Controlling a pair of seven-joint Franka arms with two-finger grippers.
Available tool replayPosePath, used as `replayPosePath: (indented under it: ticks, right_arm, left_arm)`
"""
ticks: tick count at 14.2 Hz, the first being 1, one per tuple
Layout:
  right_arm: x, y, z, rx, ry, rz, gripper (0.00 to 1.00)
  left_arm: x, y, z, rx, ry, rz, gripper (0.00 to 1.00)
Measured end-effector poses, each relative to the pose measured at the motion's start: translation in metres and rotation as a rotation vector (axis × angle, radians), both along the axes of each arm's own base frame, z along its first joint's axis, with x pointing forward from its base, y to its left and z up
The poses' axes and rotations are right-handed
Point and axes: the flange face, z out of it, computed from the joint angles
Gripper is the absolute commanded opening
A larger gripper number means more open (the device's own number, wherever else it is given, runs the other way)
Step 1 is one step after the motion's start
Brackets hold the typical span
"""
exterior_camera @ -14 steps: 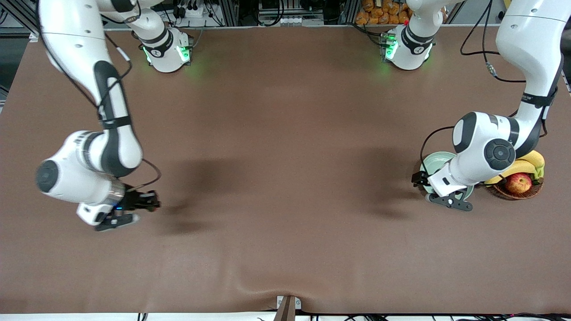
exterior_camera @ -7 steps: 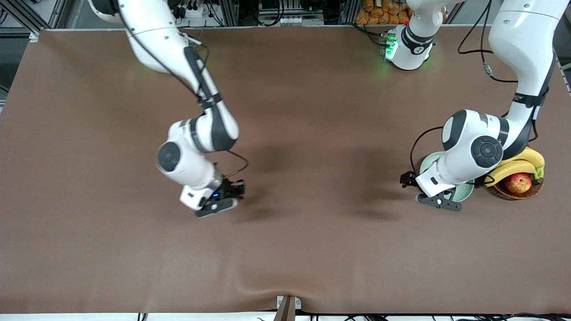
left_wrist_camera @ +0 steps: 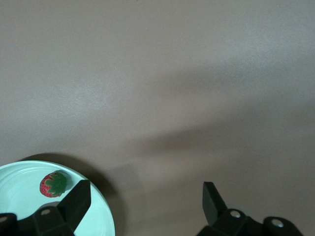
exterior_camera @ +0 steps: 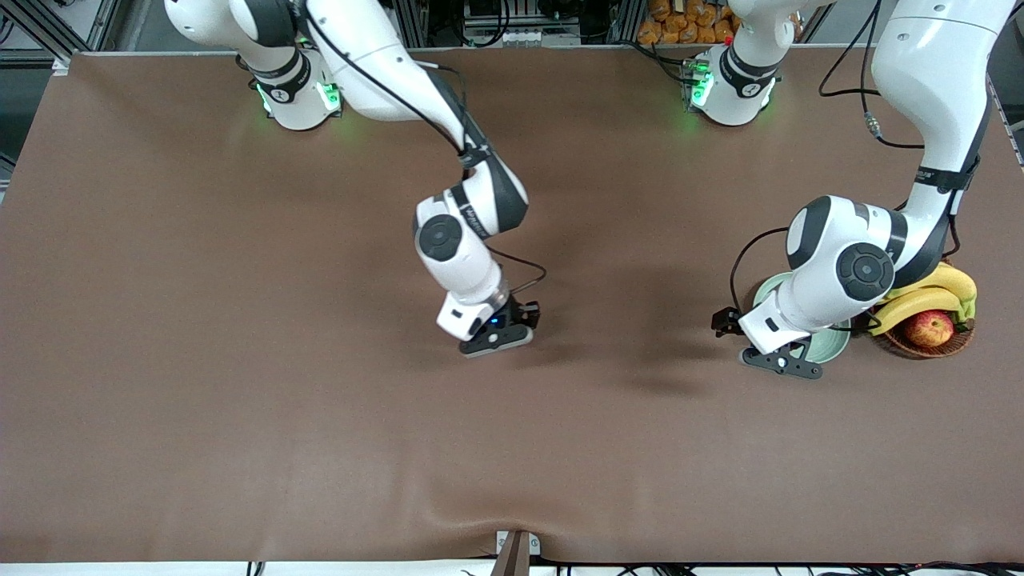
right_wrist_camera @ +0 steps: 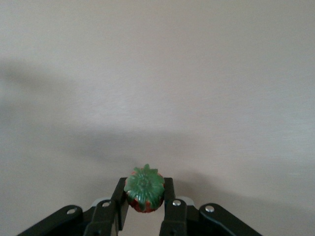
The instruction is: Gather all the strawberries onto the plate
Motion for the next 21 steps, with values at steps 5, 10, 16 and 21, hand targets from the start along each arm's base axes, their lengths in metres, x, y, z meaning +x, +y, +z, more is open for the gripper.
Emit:
replayPosePath:
  ticks: [5,10,16,21]
  right_arm:
    - [-0.016,0.048,-0.027,0.051,-0.043,-0.002,0.54]
    - [-0.016,0.052,-0.031,0.055,-0.055,0.003,1.00]
    - [0.018,0.032,0.018,0.067,-0.130,-0.033,1.00]
    - [0.079,-0.051,0.098,-0.019,-0.090,-0.099,1.00]
  left_arm:
    - [-0.006,-0.016,0.001,-0.003,0.025,0.024,1.00]
    - [-0.024,-0.074,0.006,-0.014,0.060,0.078,1.00]
    - [-0.036,-0.120,0.007,-0.015,0.061,0.108,1.00]
    - [-0.015,-0.157,0.016,-0.069,0.030,0.109,1.00]
